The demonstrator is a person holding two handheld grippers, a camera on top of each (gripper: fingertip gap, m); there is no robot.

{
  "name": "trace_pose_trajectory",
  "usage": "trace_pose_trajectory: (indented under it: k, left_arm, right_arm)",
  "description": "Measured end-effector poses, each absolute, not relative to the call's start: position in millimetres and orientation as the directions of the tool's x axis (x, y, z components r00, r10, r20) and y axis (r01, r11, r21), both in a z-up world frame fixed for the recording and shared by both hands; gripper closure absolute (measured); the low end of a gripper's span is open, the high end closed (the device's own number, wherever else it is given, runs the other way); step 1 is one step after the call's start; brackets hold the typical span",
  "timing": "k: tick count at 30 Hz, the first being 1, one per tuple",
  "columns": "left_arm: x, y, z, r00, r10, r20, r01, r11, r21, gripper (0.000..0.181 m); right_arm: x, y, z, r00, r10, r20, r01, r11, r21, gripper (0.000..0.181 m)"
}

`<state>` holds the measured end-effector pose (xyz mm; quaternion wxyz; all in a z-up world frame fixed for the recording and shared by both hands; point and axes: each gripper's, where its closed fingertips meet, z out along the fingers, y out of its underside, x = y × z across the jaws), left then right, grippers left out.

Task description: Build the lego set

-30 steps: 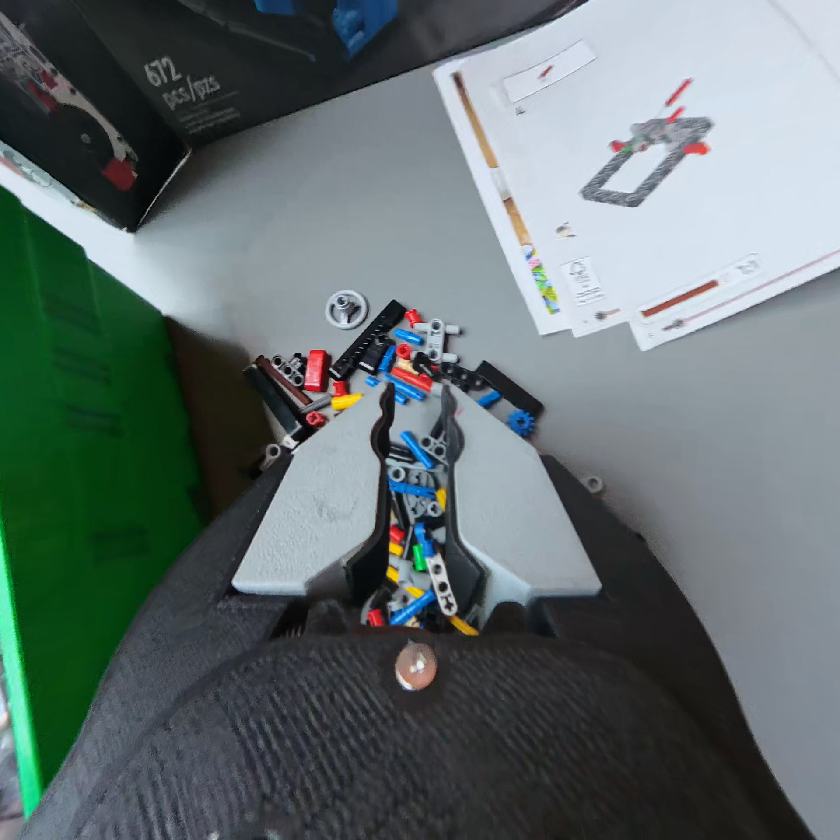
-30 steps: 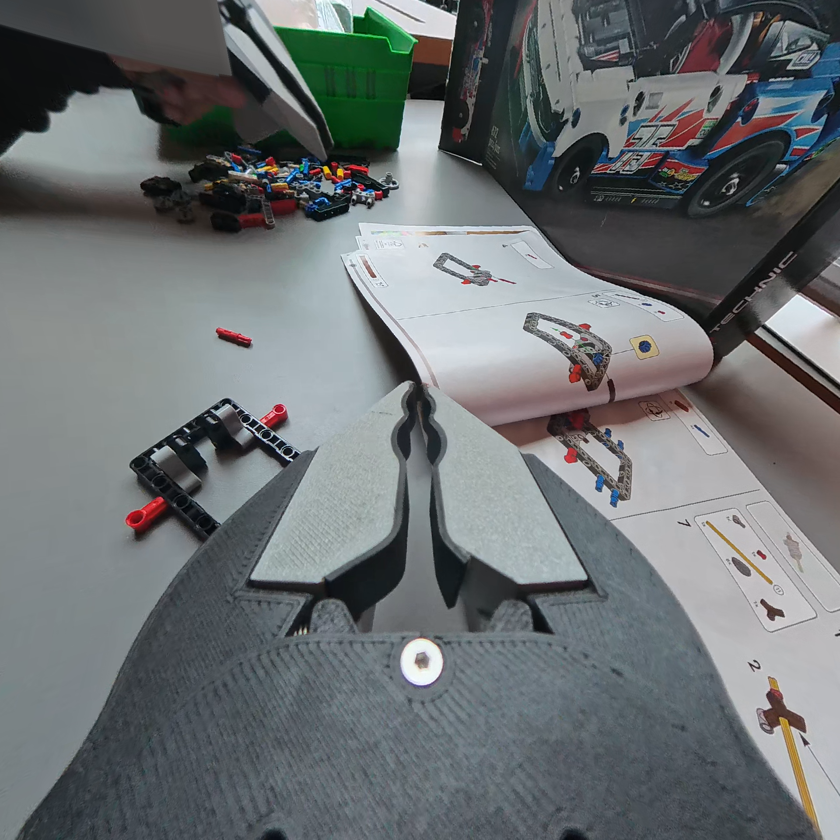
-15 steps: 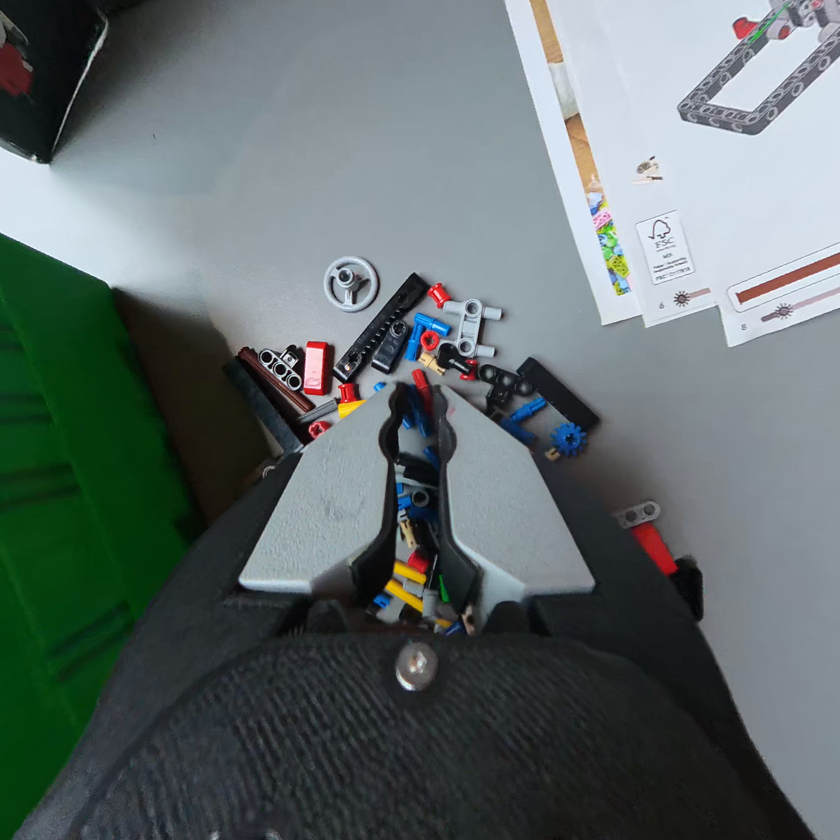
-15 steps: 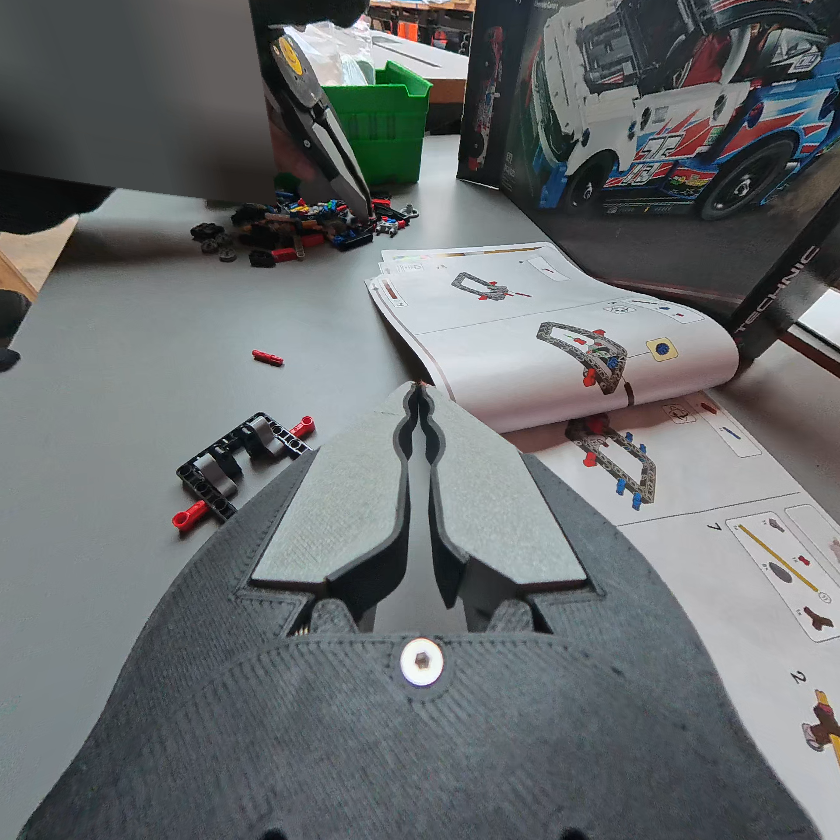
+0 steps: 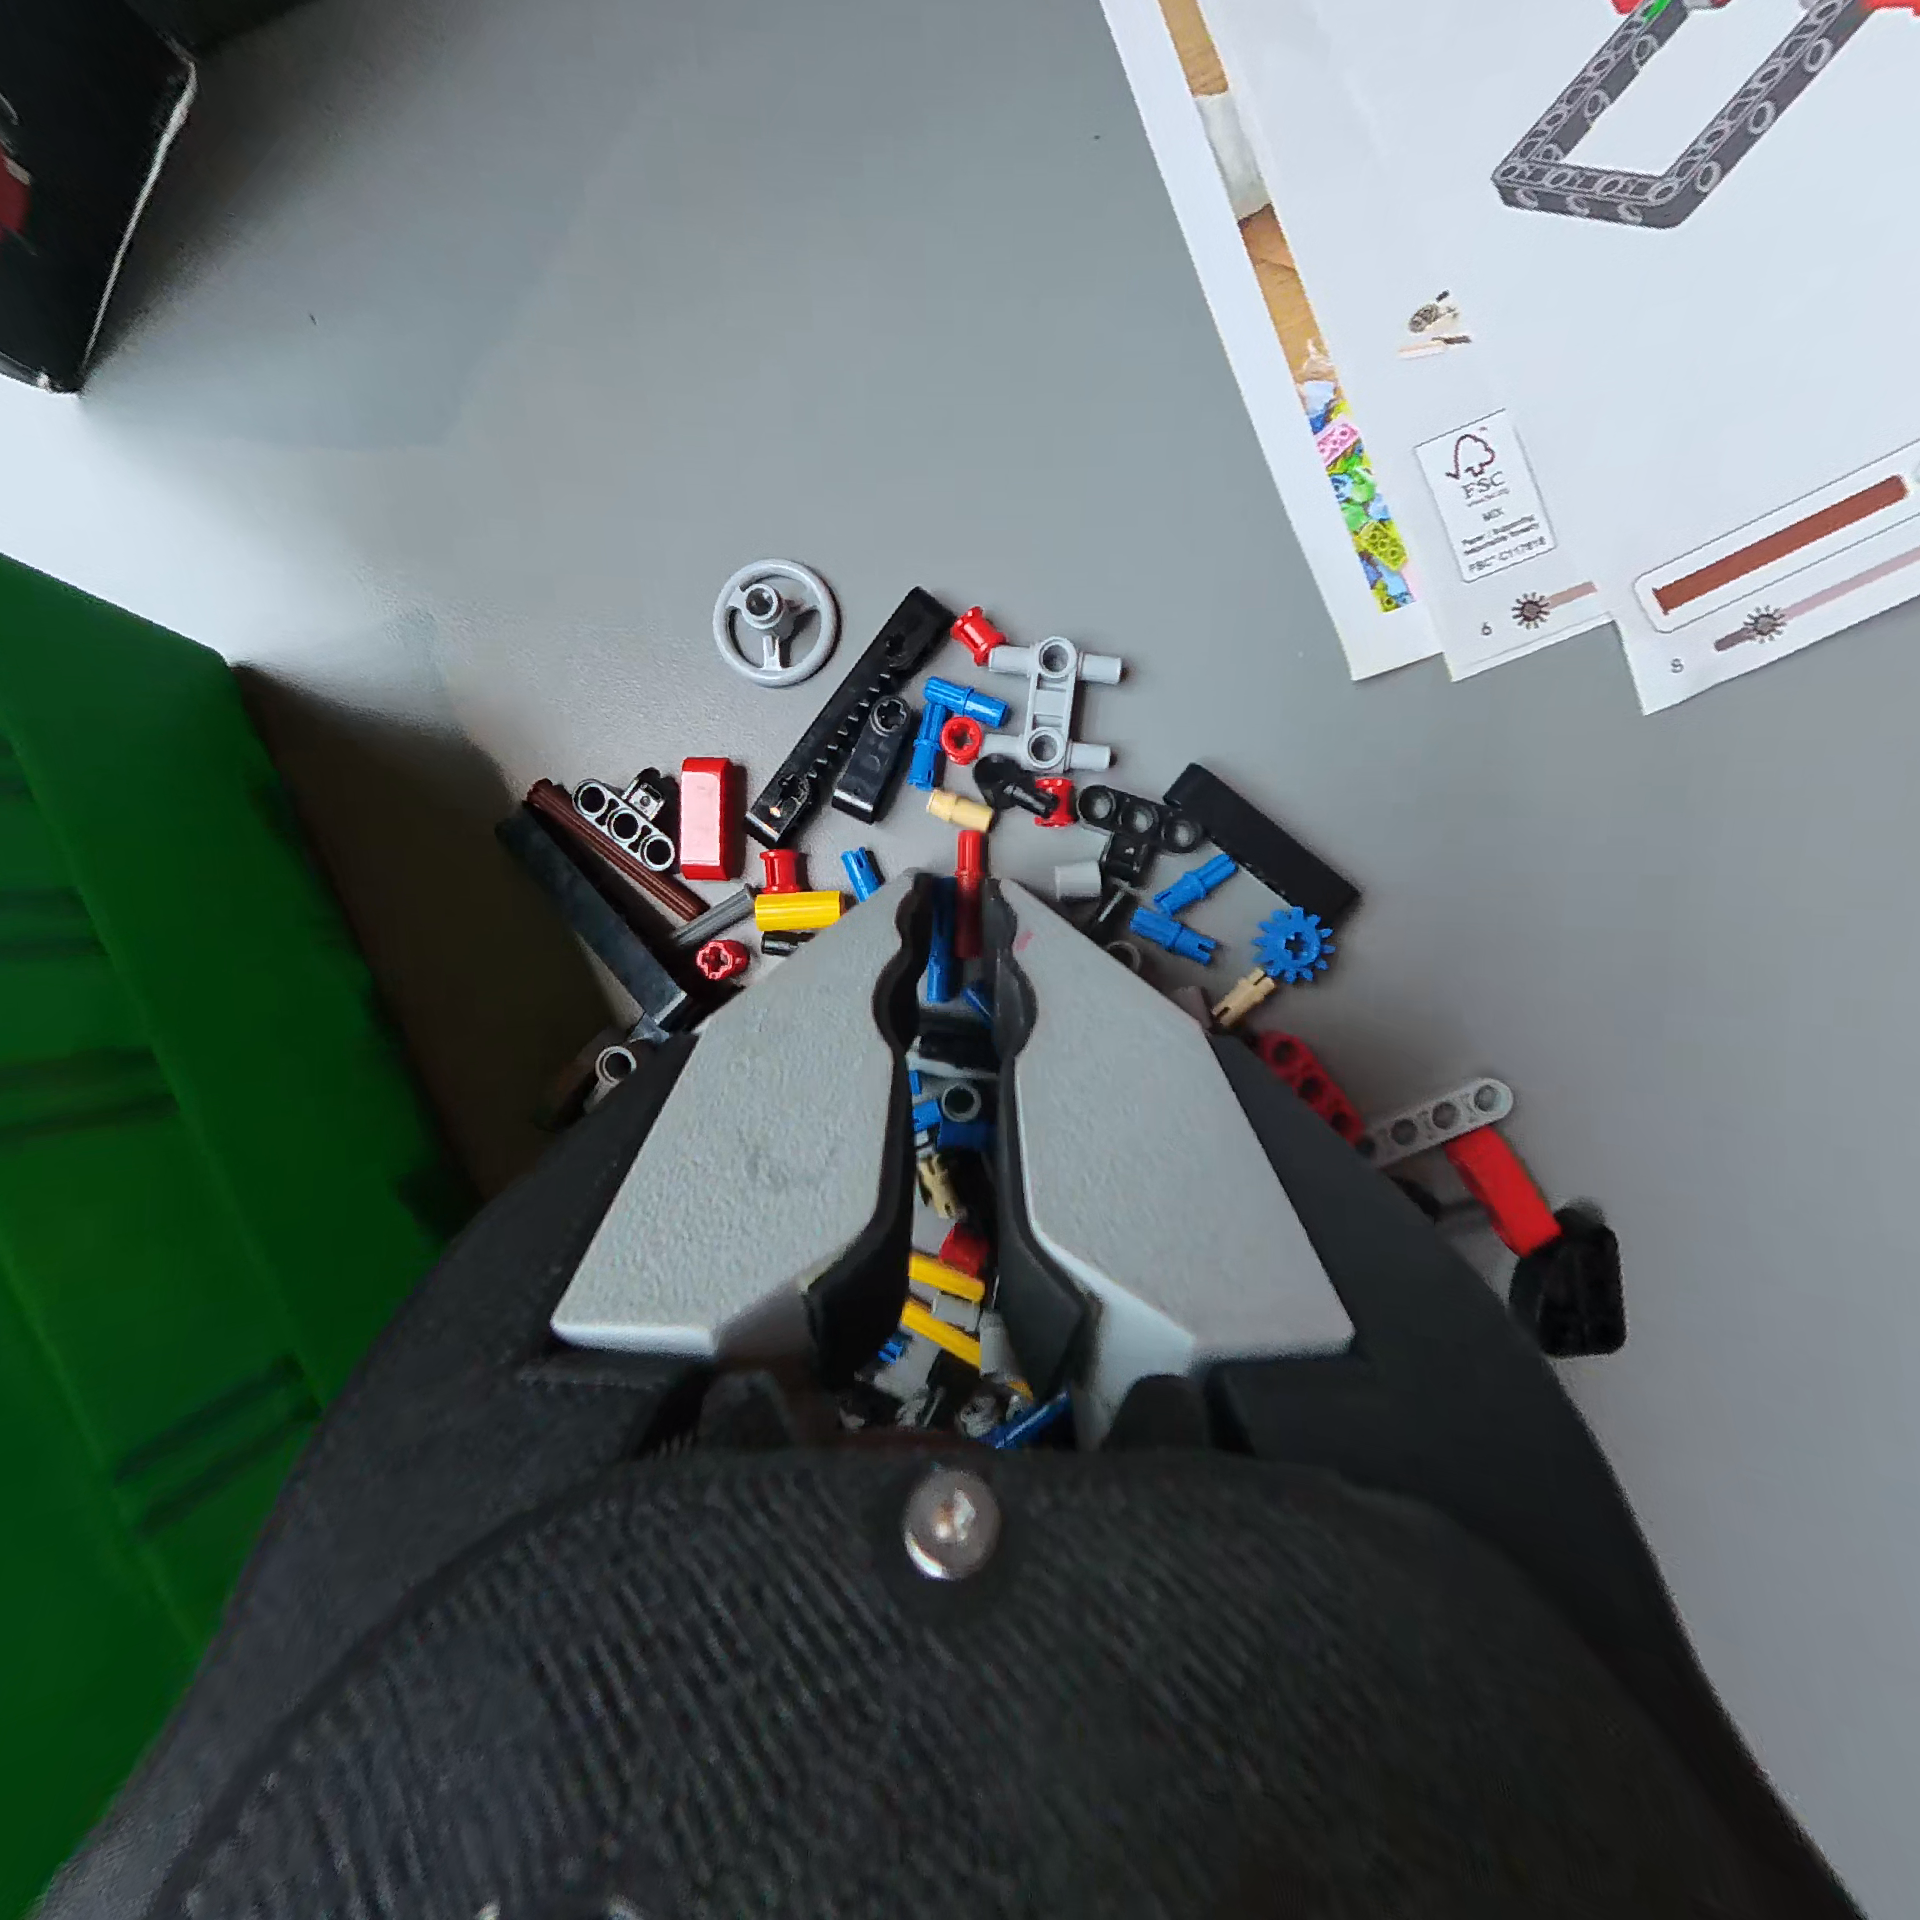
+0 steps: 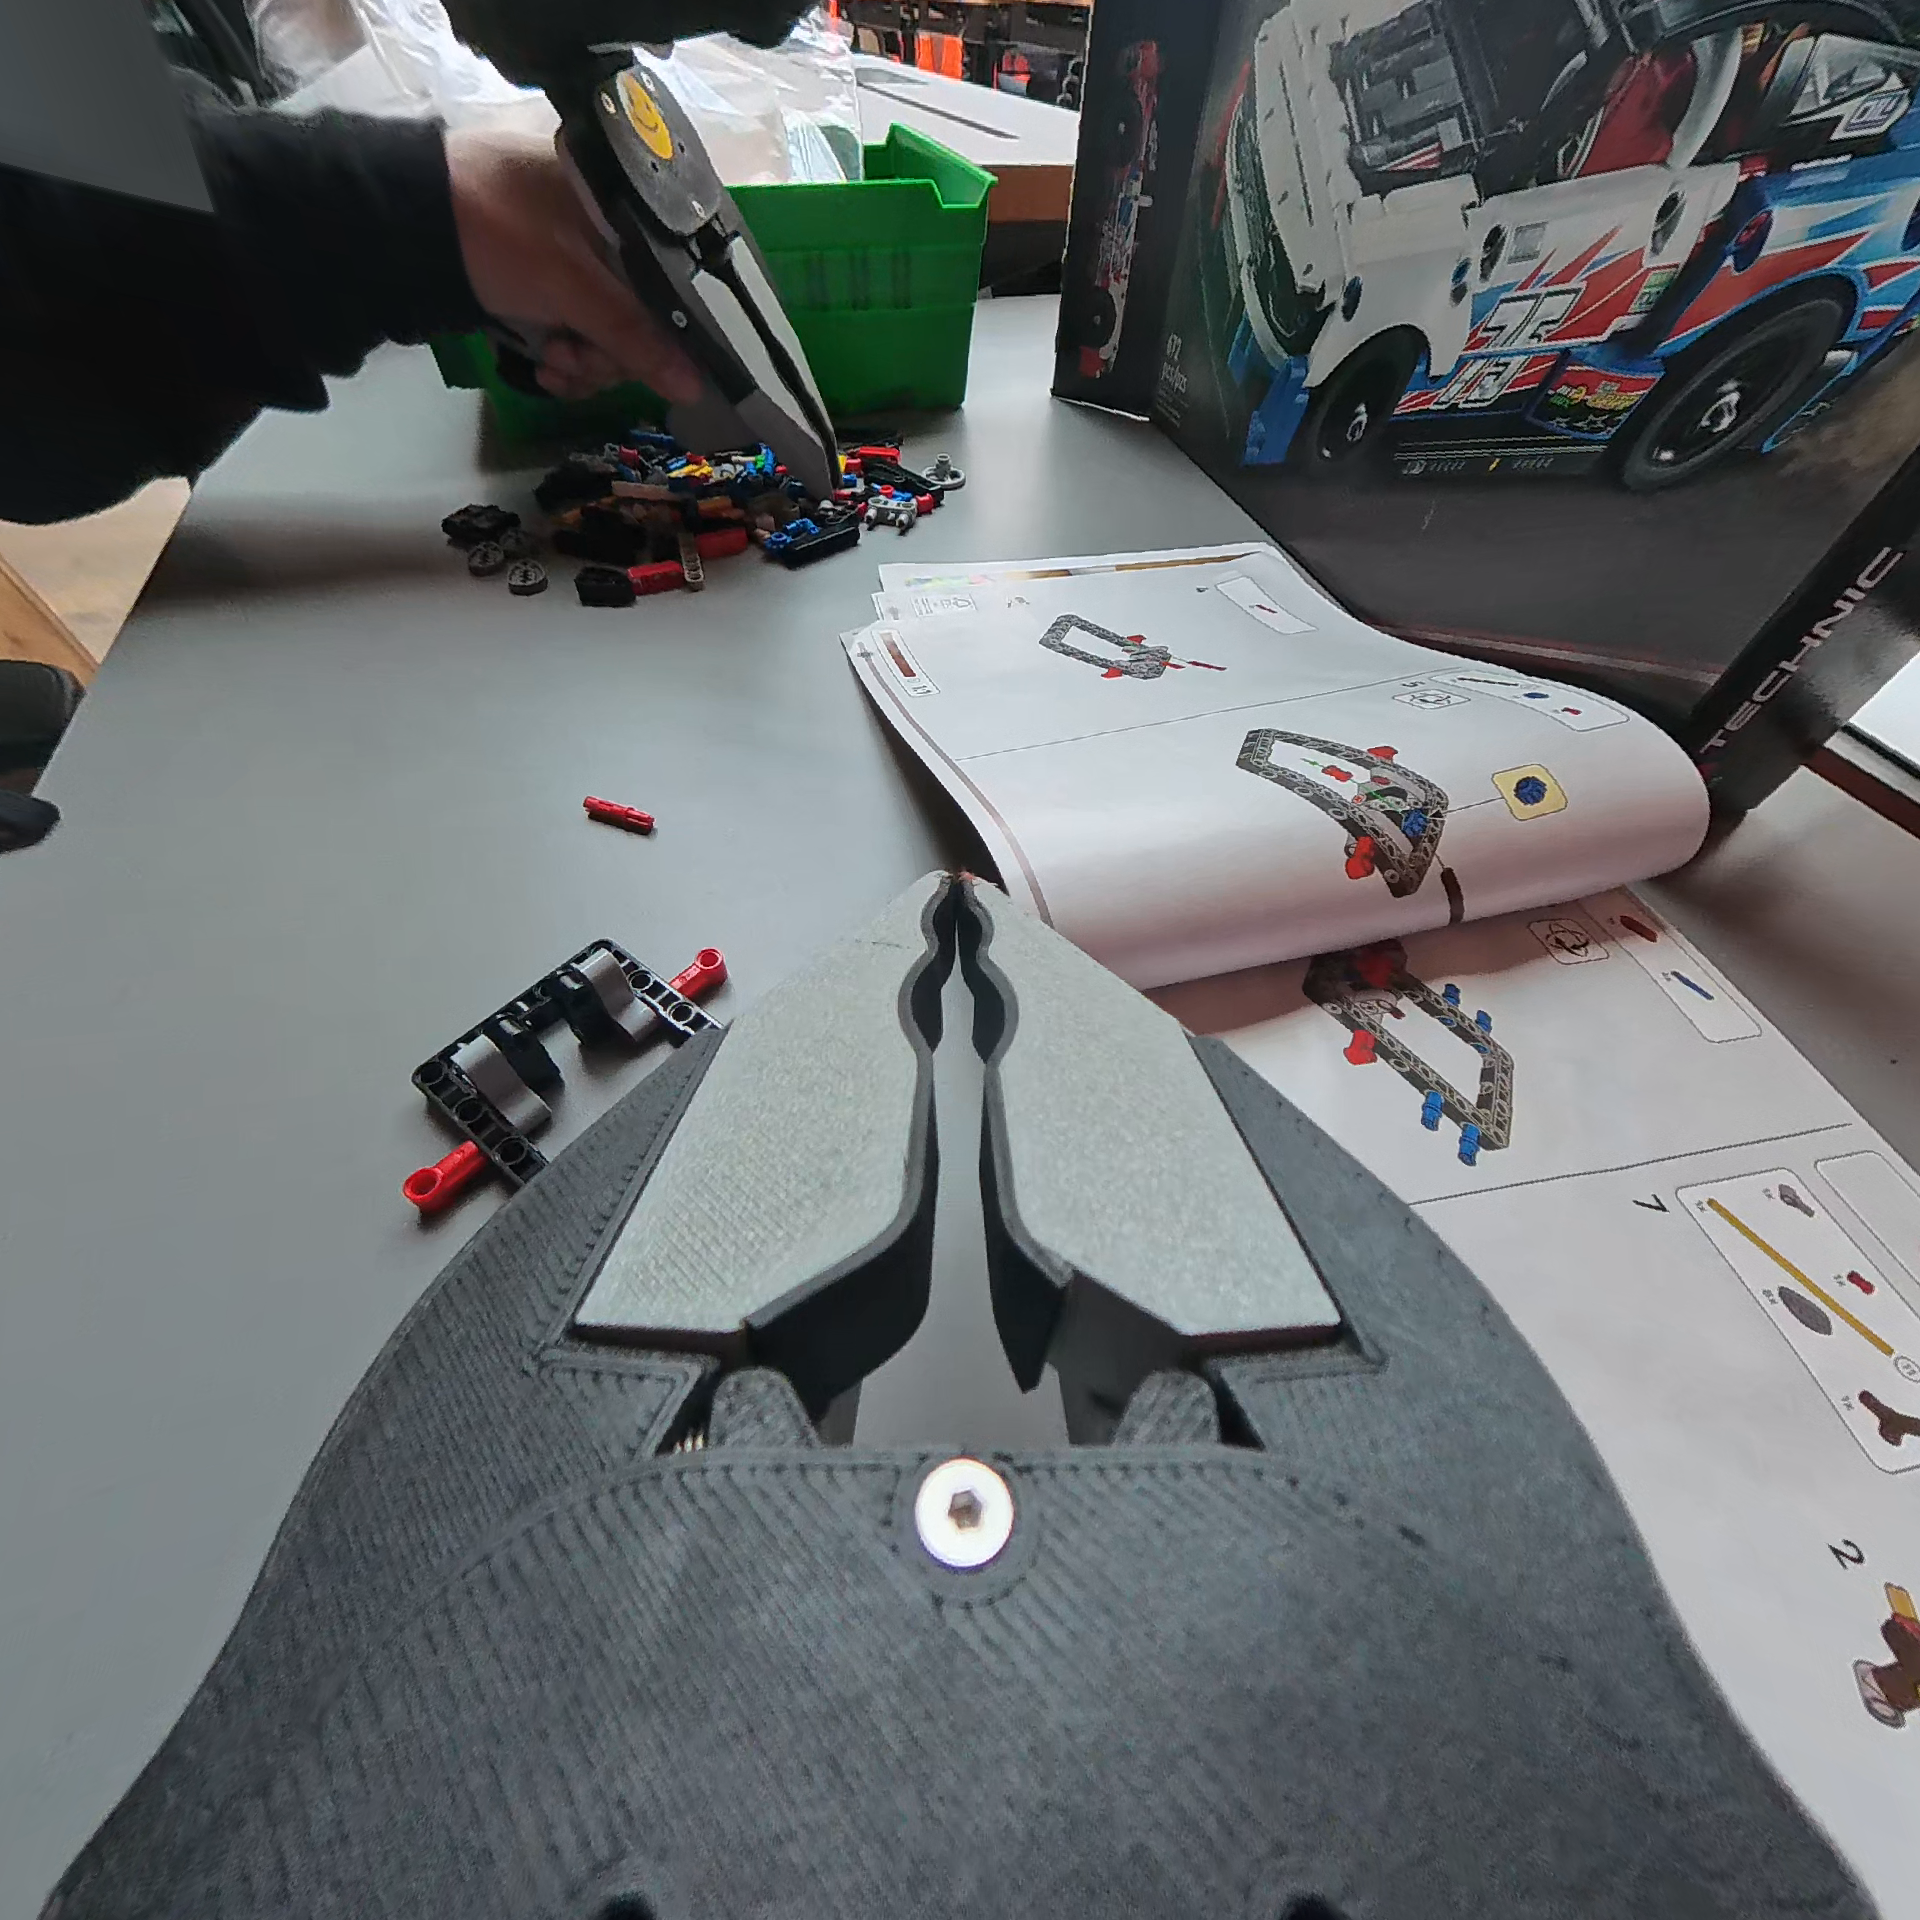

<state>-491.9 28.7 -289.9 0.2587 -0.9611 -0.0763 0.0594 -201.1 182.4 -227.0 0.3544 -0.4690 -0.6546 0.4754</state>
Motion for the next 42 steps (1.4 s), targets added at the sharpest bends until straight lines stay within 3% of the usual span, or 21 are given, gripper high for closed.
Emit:
trace_pose_trajectory:
  k: [3,13,23,42]
  left_arm:
    - [-488.3,34.4,-277.1,0.981,0.174,-0.089,0.096,-0.826,-0.555,0.181]
    - [-483.0,25.1,-287.2,0.975,0.212,-0.061,0.146,-0.827,-0.543,0.181]
    - [-486.0,8.7,-241.9,0.961,0.272,-0.059,0.177,-0.762,-0.623,0.181]
    - [-497.0,32.8,-277.8,0.974,0.227,0.012,0.195,-0.809,-0.554,0.168]
  right_arm:
    - [-201.1,180.2,-227.3,-0.316,0.948,0.017,0.278,0.109,-0.954,0.181]
    - [-200.3,178.2,-227.7,-0.316,0.948,0.029,0.278,0.122,-0.953,0.181]
    - [-200.4,181.1,-228.6,-0.302,0.953,0.032,0.285,0.122,-0.951,0.181]
    - [-201.1,181.4,-230.8,-0.306,0.952,0.016,0.301,0.112,-0.947,0.181]
